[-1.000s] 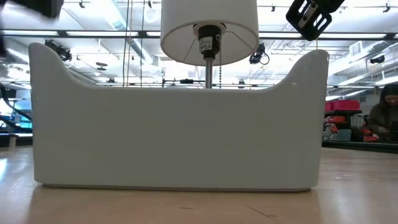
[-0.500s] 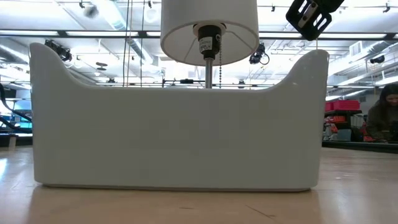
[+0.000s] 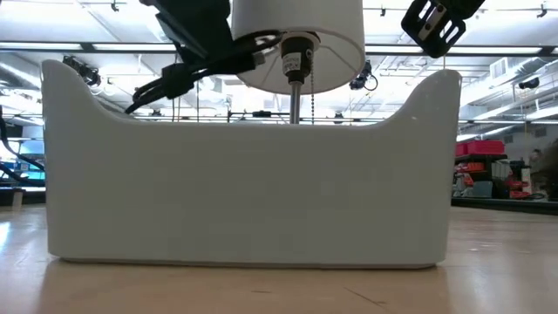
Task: Pick & Place USB Port
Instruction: Put the black charger cable into the white bin
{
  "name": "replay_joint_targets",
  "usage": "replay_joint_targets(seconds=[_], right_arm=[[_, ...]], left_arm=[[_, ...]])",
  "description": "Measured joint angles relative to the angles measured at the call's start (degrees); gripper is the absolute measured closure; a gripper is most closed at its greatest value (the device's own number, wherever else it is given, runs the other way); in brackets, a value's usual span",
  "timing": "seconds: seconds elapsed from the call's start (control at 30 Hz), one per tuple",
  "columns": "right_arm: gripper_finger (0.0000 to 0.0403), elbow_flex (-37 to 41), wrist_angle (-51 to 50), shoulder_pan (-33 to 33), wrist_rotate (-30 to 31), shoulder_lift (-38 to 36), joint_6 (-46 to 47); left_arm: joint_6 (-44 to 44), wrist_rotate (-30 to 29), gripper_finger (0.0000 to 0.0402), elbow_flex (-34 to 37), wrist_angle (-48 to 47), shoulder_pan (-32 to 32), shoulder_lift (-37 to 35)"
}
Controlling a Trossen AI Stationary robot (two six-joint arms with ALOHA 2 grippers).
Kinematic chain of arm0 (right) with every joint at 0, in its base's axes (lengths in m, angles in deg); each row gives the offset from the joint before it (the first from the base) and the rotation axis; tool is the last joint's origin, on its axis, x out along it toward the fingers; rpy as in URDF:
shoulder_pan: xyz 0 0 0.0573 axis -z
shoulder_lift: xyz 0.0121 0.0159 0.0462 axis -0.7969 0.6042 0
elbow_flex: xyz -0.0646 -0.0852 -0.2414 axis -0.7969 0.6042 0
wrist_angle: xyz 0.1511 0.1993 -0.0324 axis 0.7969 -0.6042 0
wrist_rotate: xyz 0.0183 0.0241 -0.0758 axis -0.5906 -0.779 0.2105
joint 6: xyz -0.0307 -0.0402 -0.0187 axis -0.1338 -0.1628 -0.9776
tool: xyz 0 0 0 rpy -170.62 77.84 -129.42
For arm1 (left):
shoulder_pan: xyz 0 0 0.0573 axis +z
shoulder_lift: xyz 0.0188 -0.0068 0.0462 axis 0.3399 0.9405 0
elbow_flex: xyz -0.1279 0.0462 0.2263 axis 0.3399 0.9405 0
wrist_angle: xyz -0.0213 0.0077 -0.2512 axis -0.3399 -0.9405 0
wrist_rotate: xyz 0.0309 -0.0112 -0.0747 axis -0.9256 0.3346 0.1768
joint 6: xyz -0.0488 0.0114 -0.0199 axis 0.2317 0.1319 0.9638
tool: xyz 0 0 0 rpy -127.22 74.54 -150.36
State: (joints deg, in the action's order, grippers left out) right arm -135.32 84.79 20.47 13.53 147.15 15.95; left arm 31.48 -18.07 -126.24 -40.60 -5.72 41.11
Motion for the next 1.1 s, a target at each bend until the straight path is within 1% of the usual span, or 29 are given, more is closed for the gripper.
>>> replay_joint_targets(seconds=[0.17, 0.33, 0.5, 0.63, 0.87, 0.93, 1.1], right_arm=[[0.0365, 0.0, -0.13, 0.01, 0.0, 0.0, 0.01], [0.0365, 0.0, -0.15, 0.0, 0.0, 0.0, 0.0], [0.0365, 0.0, -0.08, 0.0, 0.0, 0.0, 0.01], [0.0365, 0.0, -0.07, 0.0, 0.0, 0.0, 0.02], [0.0365, 0.0, -0.07, 0.0, 0.0, 0.0, 0.02], [0.0365, 0.0, -0.07, 0.0, 0.0, 0.0, 0.02], [0.0365, 0.0, -0.07, 0.0, 0.0, 0.0, 0.02]], left_arm=[[0.01, 1.18, 0.0384, -0.02, 1.47, -0.78, 1.16], [-0.62, -2.11, 0.0389, -0.01, 2.84, -2.94, 1.16], [-2.36, -2.45, 0.0389, -0.02, 5.35, -4.58, 1.16], [-2.33, -4.73, 0.0389, -0.02, 4.96, -4.93, 1.16], [-2.1, -6.38, 0.0387, 0.0, 5.17, -4.89, 1.6], [-0.76, -6.47, 0.0373, 0.0, 5.66, -4.91, 1.6], [-0.42, -6.76, 0.0318, 0.0, 5.58, -4.85, 1.59]])
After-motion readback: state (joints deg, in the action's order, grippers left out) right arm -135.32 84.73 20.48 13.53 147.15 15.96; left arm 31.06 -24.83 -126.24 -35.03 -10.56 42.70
